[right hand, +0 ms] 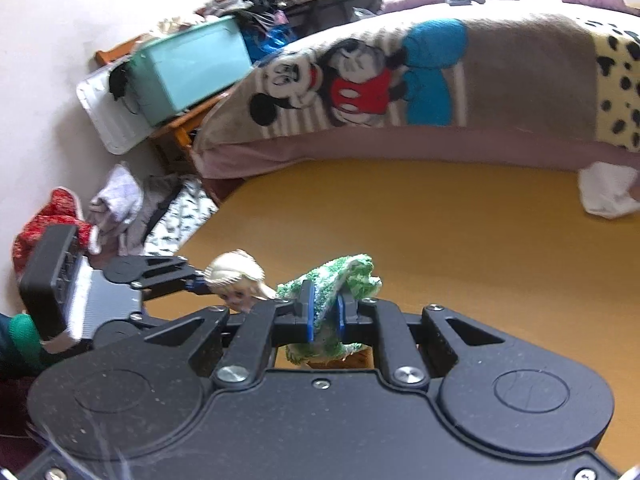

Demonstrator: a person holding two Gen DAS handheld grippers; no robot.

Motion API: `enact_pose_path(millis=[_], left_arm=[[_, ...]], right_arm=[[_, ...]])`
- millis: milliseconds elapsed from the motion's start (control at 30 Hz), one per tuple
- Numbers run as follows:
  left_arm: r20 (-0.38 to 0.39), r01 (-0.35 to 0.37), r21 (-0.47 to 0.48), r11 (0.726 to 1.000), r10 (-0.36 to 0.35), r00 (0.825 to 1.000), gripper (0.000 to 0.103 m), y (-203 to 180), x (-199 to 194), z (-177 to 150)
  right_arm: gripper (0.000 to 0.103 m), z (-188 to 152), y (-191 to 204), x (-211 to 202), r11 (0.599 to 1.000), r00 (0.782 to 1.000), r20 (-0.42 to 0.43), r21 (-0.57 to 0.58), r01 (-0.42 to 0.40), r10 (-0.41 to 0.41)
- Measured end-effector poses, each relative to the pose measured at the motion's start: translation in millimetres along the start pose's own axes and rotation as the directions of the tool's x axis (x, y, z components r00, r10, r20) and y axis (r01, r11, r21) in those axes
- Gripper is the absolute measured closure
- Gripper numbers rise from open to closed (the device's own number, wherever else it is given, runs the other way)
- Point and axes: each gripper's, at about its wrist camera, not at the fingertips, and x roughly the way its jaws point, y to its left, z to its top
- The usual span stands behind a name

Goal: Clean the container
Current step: 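Lower the figurine onto the table and open the left tool, then set the green-and-white cloth on the table with the right tool and withdraw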

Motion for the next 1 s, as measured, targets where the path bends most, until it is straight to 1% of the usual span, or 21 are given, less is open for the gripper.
enact_pose_path(millis=[33,100,167,233,367,433,500,567,600,633,667,733,767,867,933,1000], left_arm=[[-0.013,0.002,0.003,1.000,-0.002,1.000,0.056,-1,0,0],[-0.032,0.006,0.008,1.000,-0.005,0.999,0.055,0,0,0],[-0.043,0.011,0.004,1.000,-0.010,0.999,0.054,1,-3,0],[-0.054,0.009,0.004,1.000,-0.009,0.998,0.054,3,-7,1],[-0.073,0.005,0.009,1.000,-0.004,0.997,0.054,5,-14,1],[-0.086,0.005,0.013,1.000,-0.003,0.996,0.053,6,-18,0],[-0.094,0.005,0.014,1.000,-0.004,0.996,0.053,7,-21,1],[-0.098,0.007,0.011,1.000,-0.006,0.995,0.053,7,-24,2],[-0.100,0.008,0.010,1.000,-0.007,0.995,0.053,7,-26,3],[-0.101,0.009,0.008,1.000,-0.008,0.995,0.053,7,-28,4],[-0.103,0.009,0.007,1.000,-0.009,0.995,0.053,7,-29,5],[-0.107,0.011,0.004,1.000,-0.011,0.994,0.053,7,-33,6],[-0.109,0.012,0.002,1.000,-0.012,0.994,0.051,7,-34,7],[-0.115,0.015,-0.023,1.000,-0.017,0.993,0.043,4,-42,13],[-0.113,0.008,-0.040,0.999,-0.013,0.993,0.042,-1,-49,19],[-0.111,0.002,-0.057,0.998,-0.008,0.994,0.042,-5,-55,24]], right_arm=[[0.093,-1,-3,0,1.000,1.000,-0.008,0.006,0.015,-0.015],[0.093,-3,-11,-1,0.998,0.998,-0.024,0.016,0.057,-0.057],[0.093,-7,-20,2,0.992,0.990,-0.063,0.027,0.126,-0.124],[0.092,-13,-29,7,0.984,0.980,-0.102,0.030,0.174,-0.170],[0.093,-22,-40,15,0.976,0.968,-0.155,0.069,0.208,-0.195],[0.093,-25,-41,18,0.969,0.957,-0.184,0.057,0.240,-0.226],[0.093,-30,-48,22,0.961,0.945,-0.216,0.072,0.266,-0.245],[0.092,-30,-51,20,0.957,0.945,-0.218,0.102,0.270,-0.244],[0.090,-29,-51,19,0.957,0.946,-0.217,0.108,0.268,-0.240],[0.085,-28,-50,19,0.958,0.948,-0.215,0.112,0.262,-0.234],[0.077,-27,-49,18,0.958,0.949,-0.214,0.119,0.262,-0.233],[0.067,-25,-49,13,0.955,0.951,-0.208,0.140,0.260,-0.229],[0.064,-24,-48,10,0.954,0.953,-0.201,0.150,0.258,-0.226],[0.056,-19,-45,-3,0.952,0.959,-0.176,0.174,0.250,-0.220],[0.052,-17,-42,-12,0.950,0.963,-0.162,0.192,0.247,-0.217],[0.050,-16,-38,-22,0.946,0.964,-0.149,0.208,0.248,-0.220]])
